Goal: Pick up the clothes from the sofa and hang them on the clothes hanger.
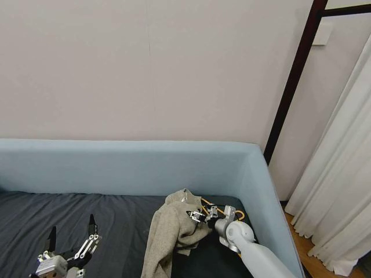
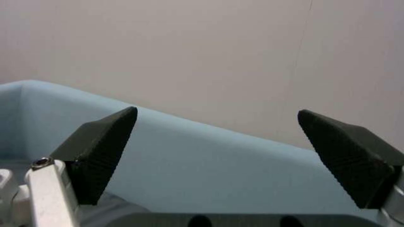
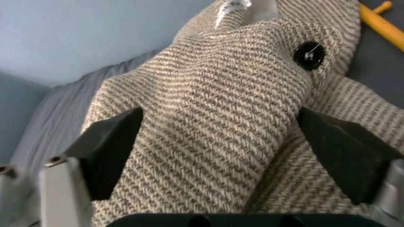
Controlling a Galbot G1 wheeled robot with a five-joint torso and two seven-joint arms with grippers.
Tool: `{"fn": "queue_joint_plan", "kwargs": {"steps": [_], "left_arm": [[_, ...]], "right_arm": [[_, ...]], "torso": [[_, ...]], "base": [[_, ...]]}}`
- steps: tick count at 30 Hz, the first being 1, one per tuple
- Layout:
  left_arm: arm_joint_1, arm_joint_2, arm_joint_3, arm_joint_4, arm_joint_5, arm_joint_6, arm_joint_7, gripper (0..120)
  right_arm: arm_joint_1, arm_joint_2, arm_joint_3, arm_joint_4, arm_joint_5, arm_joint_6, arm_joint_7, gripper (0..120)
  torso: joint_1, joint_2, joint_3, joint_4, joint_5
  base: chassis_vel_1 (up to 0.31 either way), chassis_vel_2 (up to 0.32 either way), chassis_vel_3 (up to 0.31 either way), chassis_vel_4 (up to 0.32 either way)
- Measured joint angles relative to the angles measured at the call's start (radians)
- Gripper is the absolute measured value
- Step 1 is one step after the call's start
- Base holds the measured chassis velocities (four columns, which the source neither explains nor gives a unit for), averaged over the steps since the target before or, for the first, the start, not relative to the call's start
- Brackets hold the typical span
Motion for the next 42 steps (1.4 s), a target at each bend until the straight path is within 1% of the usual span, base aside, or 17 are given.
{"fn": "queue_joint_plan", "kwargs": {"steps": [2,3,8,9,10,12,13,17,18,23,25,29,33,34,37,39,42], "left_arm": [[-0.001,0.000,0.000,0.000,0.000,0.000,-0.001,100],[-0.001,0.000,0.000,0.000,0.000,0.000,-0.001,100],[-0.001,-0.006,0.002,0.001,0.001,-0.001,-0.002,100],[-0.001,-0.008,0.003,0.000,0.002,-0.001,-0.002,100],[-0.001,-0.008,0.003,0.000,0.002,-0.001,-0.002,100],[0.000,-0.012,0.006,-0.003,0.005,-0.002,-0.001,100],[0.000,-0.012,0.006,-0.003,0.005,-0.002,-0.001,100],[0.003,-0.020,0.007,-0.005,0.010,-0.003,0.002,100],[0.003,-0.020,0.007,-0.005,0.010,-0.003,0.002,100],[0.006,-0.026,0.009,-0.010,0.013,-0.005,0.002,100],[0.006,-0.026,0.009,-0.010,0.013,-0.005,0.002,100],[0.005,-0.025,0.009,-0.011,0.010,-0.005,0.002,100],[-0.002,-0.017,0.010,-0.011,-0.004,-0.005,0.002,100],[-0.002,-0.017,0.010,-0.011,-0.004,-0.005,0.002,100],[-0.011,-0.009,0.010,-0.008,-0.020,-0.003,0.001,100],[-0.013,-0.007,0.010,-0.007,-0.022,-0.003,0.001,100],[-0.019,-0.002,0.012,-0.006,-0.027,-0.001,0.001,100]], "right_arm": [[-0.003,-0.001,-0.002,0.008,-0.006,0.015,-0.031,80],[-0.003,-0.001,-0.002,0.008,-0.006,0.015,-0.031,80],[-0.010,-0.019,-0.014,0.021,-0.045,0.071,-0.111,58],[-0.010,-0.024,-0.017,0.023,-0.058,0.088,-0.127,52],[-0.010,-0.024,-0.017,0.023,-0.058,0.088,-0.127,52],[-0.011,-0.032,-0.026,0.022,-0.088,0.135,-0.158,42],[-0.011,-0.032,-0.026,0.022,-0.088,0.135,-0.158,42],[-0.015,-0.051,-0.042,0.028,-0.128,0.211,-0.204,24],[-0.015,-0.051,-0.042,0.028,-0.128,0.211,-0.204,24],[-0.021,-0.090,-0.057,0.088,-0.148,0.293,-0.261,3],[-0.021,-0.101,-0.058,0.108,-0.150,0.306,-0.266,0],[-0.014,-0.144,-0.057,0.190,-0.142,0.346,-0.270,0],[0.039,-0.250,-0.048,0.367,-0.031,0.358,-0.237,0],[0.039,-0.250,-0.048,0.367,-0.031,0.358,-0.237,0],[0.119,-0.330,-0.032,0.463,0.075,0.357,-0.208,0],[0.143,-0.347,-0.031,0.479,0.096,0.355,-0.203,0],[0.285,-0.418,-0.028,0.527,0.187,0.339,-0.177,0]], "torso": [[0.000,0.000,0.000,-0.0002,0.0000],[0.000,0.000,0.000,-0.0002,0.0000],[0.000,0.000,0.000,-0.0001,0.0000],[0.000,0.000,0.000,-0.0002,0.0000],[0.000,0.000,0.000,-0.0002,0.0000],[0.000,0.000,0.000,-0.0001,0.0001],[0.000,0.000,0.000,-0.0001,0.0001],[0.000,0.000,0.000,-0.0002,0.0001],[0.000,0.000,0.000,-0.0002,0.0001],[0.000,0.000,0.000,-0.0001,0.0002],[0.000,0.000,0.000,-0.0001,0.0002],[0.000,0.000,0.000,0.0000,0.0004],[0.000,0.000,0.000,-0.0001,0.0003],[0.000,0.000,0.000,-0.0001,0.0003],[0.000,0.000,0.000,-0.0003,0.0002],[0.000,0.000,0.000,-0.0002,0.0003],[0.000,0.000,0.000,-0.0001,0.0001]], "base": [[0.000,0.000,0.000,0.000],[0.000,0.000,0.000,0.000],[0.000,0.000,0.000,0.000],[0.000,0.000,0.000,0.000],[0.000,0.000,0.000,0.000],[0.000,0.000,0.000,0.000],[0.000,0.000,0.000,0.000],[0.000,0.000,0.000,0.000],[0.000,0.000,0.000,0.000],[0.000,0.000,0.000,0.000],[0.000,0.000,0.000,0.000],[0.000,0.000,0.000,0.000],[0.000,0.000,0.000,0.000],[0.000,0.000,0.000,0.000],[0.000,0.000,0.000,0.000],[0.000,0.000,0.000,0.000],[0.000,0.000,0.000,0.000]]}}
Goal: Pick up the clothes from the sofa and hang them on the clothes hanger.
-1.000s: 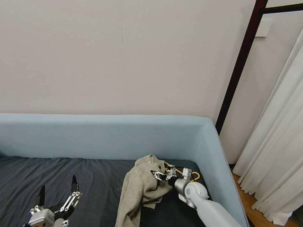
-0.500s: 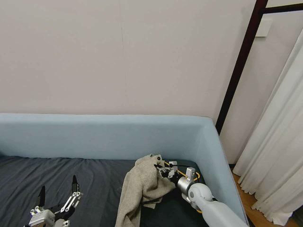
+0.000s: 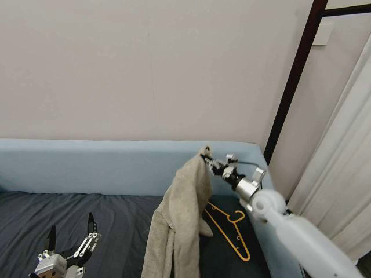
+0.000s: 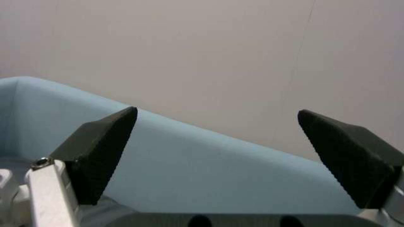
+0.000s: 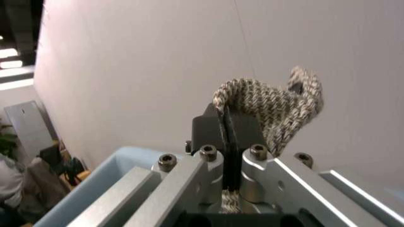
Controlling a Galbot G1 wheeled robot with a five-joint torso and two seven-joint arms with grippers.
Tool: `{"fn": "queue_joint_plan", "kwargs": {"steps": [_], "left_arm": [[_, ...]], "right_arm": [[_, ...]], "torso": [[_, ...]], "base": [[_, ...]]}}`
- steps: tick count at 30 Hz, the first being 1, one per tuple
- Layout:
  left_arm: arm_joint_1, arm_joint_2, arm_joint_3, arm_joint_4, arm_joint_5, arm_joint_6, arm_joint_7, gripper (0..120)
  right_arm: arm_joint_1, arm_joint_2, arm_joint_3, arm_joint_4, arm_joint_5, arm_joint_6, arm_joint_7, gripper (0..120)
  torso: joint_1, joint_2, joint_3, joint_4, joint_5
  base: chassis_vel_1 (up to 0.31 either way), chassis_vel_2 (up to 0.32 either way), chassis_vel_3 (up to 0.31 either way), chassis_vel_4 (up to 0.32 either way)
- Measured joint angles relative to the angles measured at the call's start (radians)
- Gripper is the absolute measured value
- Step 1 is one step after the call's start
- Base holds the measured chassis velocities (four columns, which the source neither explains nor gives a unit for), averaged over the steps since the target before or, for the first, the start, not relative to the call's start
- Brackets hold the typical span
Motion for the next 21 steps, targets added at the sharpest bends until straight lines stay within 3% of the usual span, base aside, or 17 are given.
{"fn": "queue_joint_plan", "kwargs": {"steps": [7,21], "left_arm": [[-0.003,0.016,-0.008,0.000,-0.024,0.000,-0.004,100],[-0.003,0.043,-0.022,0.007,-0.037,0.002,-0.018,100]], "right_arm": [[0.253,-0.050,-0.021,0.004,0.106,-0.018,0.075,0],[0.416,-0.030,0.019,-0.053,0.047,-0.046,0.134,0]], "torso": [[0.000,0.000,0.000,-0.0001,-0.0001],[0.000,0.000,0.000,-0.0001,0.0000]], "base": [[0.000,0.000,0.000,0.000],[0.000,0.000,0.000,0.000]]}}
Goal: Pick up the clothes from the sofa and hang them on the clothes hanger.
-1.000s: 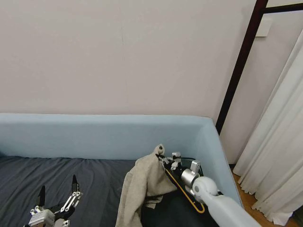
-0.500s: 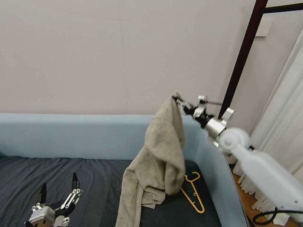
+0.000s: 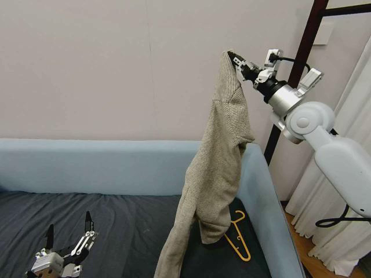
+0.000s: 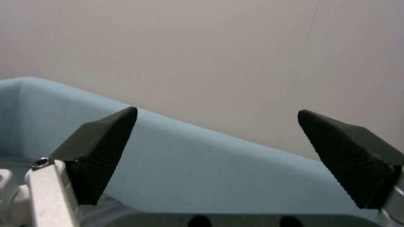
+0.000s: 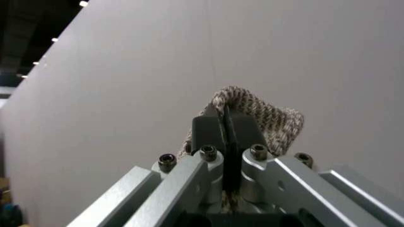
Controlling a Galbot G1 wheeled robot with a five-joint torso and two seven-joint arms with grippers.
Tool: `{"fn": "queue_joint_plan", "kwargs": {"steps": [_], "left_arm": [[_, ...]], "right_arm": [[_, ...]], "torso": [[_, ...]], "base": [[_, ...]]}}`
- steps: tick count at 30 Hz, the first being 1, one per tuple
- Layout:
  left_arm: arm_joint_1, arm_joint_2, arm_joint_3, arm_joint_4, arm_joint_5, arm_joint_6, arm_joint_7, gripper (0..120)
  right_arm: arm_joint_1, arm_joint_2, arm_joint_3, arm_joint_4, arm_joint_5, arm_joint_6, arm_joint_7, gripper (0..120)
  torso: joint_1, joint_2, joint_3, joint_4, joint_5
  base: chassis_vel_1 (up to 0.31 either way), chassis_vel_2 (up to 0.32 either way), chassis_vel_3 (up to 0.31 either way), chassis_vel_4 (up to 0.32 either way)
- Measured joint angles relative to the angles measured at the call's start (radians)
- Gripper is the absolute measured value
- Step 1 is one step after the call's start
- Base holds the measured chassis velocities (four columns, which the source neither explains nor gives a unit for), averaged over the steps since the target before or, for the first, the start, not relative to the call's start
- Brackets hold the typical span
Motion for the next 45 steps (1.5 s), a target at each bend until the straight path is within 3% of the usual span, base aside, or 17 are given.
{"fn": "queue_joint_plan", "kwargs": {"steps": [4,9,16,22,27,33,37,45], "left_arm": [[-0.005,0.001,0.001,-0.001,-0.001,0.006,-0.001,100],[-0.006,-0.002,0.003,-0.001,0.000,0.006,-0.001,100],[0.001,-0.001,-0.001,-0.010,0.001,0.006,-0.004,100],[0.000,-0.013,0.003,-0.012,0.008,0.005,-0.003,100],[0.003,-0.023,0.002,-0.012,0.015,0.002,-0.001,100],[0.005,-0.014,-0.027,0.004,0.009,0.001,-0.002,100],[-0.007,0.032,-0.080,0.065,-0.015,0.012,-0.002,100],[-0.012,0.076,-0.118,0.134,-0.027,0.016,-0.002,100]], "right_arm": [[0.129,0.004,-0.018,-0.138,-0.042,-0.005,-0.002,0],[0.177,0.004,-0.032,-0.208,-0.135,-0.016,-0.002,0],[0.157,0.003,-0.015,-0.174,-0.164,-0.026,-0.002,0],[-0.011,-0.027,-0.041,0.041,-0.152,-0.042,0.046,0],[-0.290,-0.034,-0.159,0.170,-0.257,-0.024,0.057,0],[-0.497,0.032,-0.254,0.133,-0.354,0.022,0.052,0],[-0.636,0.122,-0.345,0.039,-0.501,0.070,0.031,0],[-0.731,0.212,-0.404,-0.060,-0.620,0.136,-0.043,0]], "torso": [[0.000,0.000,0.000,0.0002,-0.0004],[0.000,0.000,0.000,0.0000,0.0000],[0.000,0.000,0.000,0.0002,-0.0002],[0.000,0.000,0.000,0.0002,-0.0005],[0.000,0.000,0.000,0.0000,-0.0004],[0.000,0.000,0.000,0.0001,-0.0001],[0.000,0.000,0.000,0.0002,-0.0006],[0.000,0.000,0.000,0.0001,-0.0003]], "base": [[0.000,0.000,0.000,0.000],[0.000,0.000,0.000,0.000],[0.000,0.000,0.000,0.000],[0.000,0.000,0.000,0.000],[0.000,0.000,0.000,0.000],[0.000,0.000,0.000,0.000],[0.000,0.000,0.000,0.000],[0.000,0.000,0.000,0.000]]}}
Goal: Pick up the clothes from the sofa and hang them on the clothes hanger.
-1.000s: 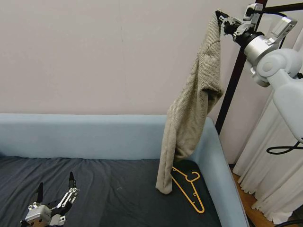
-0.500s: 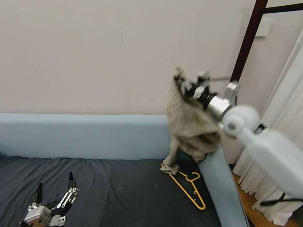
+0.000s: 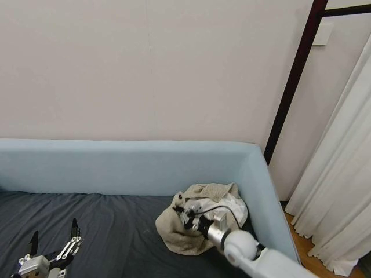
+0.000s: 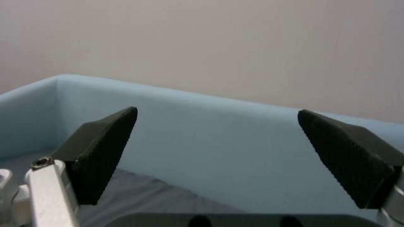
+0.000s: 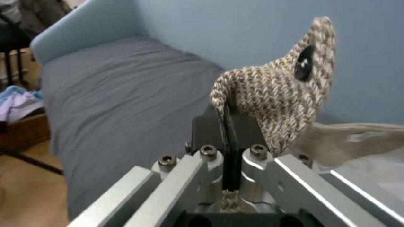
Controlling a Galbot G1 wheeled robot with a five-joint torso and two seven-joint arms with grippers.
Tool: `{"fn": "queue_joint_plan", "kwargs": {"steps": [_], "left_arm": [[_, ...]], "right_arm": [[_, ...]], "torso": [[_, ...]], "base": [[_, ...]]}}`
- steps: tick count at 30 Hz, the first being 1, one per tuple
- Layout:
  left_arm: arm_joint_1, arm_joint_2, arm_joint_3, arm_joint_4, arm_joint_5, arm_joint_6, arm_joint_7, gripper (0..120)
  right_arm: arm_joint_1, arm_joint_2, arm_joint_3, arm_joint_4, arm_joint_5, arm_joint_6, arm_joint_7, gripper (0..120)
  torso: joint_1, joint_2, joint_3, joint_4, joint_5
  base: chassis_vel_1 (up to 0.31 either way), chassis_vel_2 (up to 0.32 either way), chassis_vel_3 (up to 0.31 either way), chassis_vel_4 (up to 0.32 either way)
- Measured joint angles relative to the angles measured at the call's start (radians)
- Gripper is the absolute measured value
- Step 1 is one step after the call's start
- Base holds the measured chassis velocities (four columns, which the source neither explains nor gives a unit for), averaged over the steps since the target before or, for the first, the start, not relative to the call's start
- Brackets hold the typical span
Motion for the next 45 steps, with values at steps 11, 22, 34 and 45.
{"fn": "queue_joint_plan", "kwargs": {"steps": [11,22,34,45], "left_arm": [[-0.024,-0.008,0.040,0.087,0.039,-0.002,0.007,100],[-0.032,-0.014,0.057,0.104,0.061,-0.002,0.025,100],[-0.034,-0.009,0.054,0.116,0.063,-0.013,0.026,100],[-0.036,-0.014,0.062,0.120,0.075,-0.019,0.029,100]], "right_arm": [[-0.051,0.057,-0.051,-0.001,-0.029,0.016,0.004,7],[-0.127,0.011,-0.075,0.300,0.143,-0.255,0.299,47],[-0.159,-0.035,0.076,0.355,0.175,-0.120,0.189,90],[-0.192,-0.096,0.186,0.273,0.175,-0.466,0.226,100]], "torso": [[0.000,0.000,0.000,0.0001,0.0001],[0.000,0.000,0.000,0.0001,0.0002],[0.000,0.000,0.000,0.0000,0.0003],[0.000,0.000,0.000,-0.0001,0.0003]], "base": [[0.000,0.000,0.000,0.000],[0.000,0.000,0.000,0.000],[0.000,0.000,0.000,0.000],[0.000,0.000,0.000,0.000]]}}
